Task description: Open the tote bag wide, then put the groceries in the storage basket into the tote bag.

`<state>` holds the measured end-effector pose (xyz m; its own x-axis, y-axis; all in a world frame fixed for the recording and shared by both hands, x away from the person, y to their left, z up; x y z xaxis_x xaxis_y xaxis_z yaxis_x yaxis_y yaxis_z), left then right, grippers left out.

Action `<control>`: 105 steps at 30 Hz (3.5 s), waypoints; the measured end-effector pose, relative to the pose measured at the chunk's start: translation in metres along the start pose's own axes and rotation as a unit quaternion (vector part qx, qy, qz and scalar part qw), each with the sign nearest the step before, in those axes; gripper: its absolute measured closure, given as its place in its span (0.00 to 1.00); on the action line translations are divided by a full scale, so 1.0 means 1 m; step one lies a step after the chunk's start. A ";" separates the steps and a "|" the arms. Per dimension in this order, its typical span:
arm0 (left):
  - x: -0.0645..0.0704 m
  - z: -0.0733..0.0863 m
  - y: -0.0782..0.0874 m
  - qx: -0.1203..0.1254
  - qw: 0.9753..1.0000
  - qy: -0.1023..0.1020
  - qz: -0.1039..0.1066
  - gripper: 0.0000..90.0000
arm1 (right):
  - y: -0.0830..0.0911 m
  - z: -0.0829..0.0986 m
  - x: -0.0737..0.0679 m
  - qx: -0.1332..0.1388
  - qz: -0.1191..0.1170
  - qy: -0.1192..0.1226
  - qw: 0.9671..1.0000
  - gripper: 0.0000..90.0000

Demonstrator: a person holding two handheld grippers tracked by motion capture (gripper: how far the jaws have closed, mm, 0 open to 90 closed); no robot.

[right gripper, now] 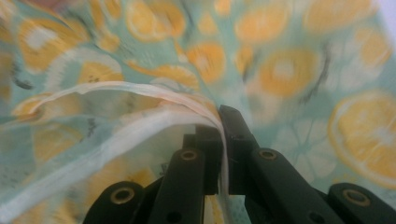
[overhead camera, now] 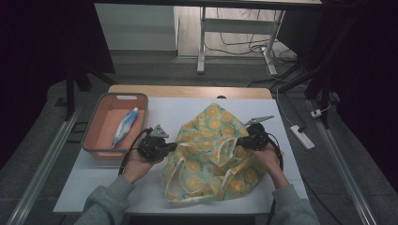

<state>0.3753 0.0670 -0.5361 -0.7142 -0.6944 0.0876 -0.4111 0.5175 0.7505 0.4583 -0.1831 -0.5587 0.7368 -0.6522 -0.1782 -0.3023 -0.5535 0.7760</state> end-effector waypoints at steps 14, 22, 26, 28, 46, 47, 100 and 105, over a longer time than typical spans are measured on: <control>-0.005 -0.001 0.000 0.005 1.000 0.013 0.011 0.98 | 0.079 0.018 -0.046 0.060 0.009 0.070 0.996 0.36; 0.000 -0.003 -0.001 0.007 1.000 0.008 0.019 0.98 | 0.052 -0.021 -0.122 0.061 0.002 0.176 0.983 0.29; -0.001 -0.004 0.003 0.013 1.000 0.014 0.022 0.98 | -0.004 -0.025 -0.120 -0.001 0.003 0.185 0.983 0.25; -0.001 -0.003 0.005 0.016 0.999 0.015 0.024 0.98 | -0.024 -0.018 -0.115 -0.035 0.014 0.191 0.981 0.25; 0.004 -0.018 0.008 0.037 0.999 0.005 0.024 0.98 | 0.032 -0.075 -0.075 0.095 0.004 0.151 0.984 0.98; 0.004 -0.019 0.005 0.035 0.999 0.005 0.022 0.98 | 0.028 -0.077 -0.071 0.097 -0.001 0.141 0.985 0.98; -0.100 -0.003 0.083 0.048 0.993 0.073 -0.082 0.33 | -0.008 -0.065 -0.053 0.077 -0.018 0.080 0.994 0.98; -0.113 0.006 0.082 0.035 0.991 0.087 -0.093 0.32 | -0.012 -0.064 -0.053 0.072 -0.020 0.080 0.994 0.98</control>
<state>0.4196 0.1907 -0.4884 -0.5169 -0.8534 0.0679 -0.5691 0.4017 0.7174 0.4618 -0.1092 -0.5199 0.8337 -0.5431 -0.0999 -0.3454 -0.6540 0.6730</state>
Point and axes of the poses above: each handheld gripper's, and its own axes: y roughly backward along the jaws, z roughly out of its underside, x roughly to its right, the point moved 10 cm from there along -y, roughly forward along the jaws, and after that the axes turned 4 degrees about -x, right-handed, at the moved point
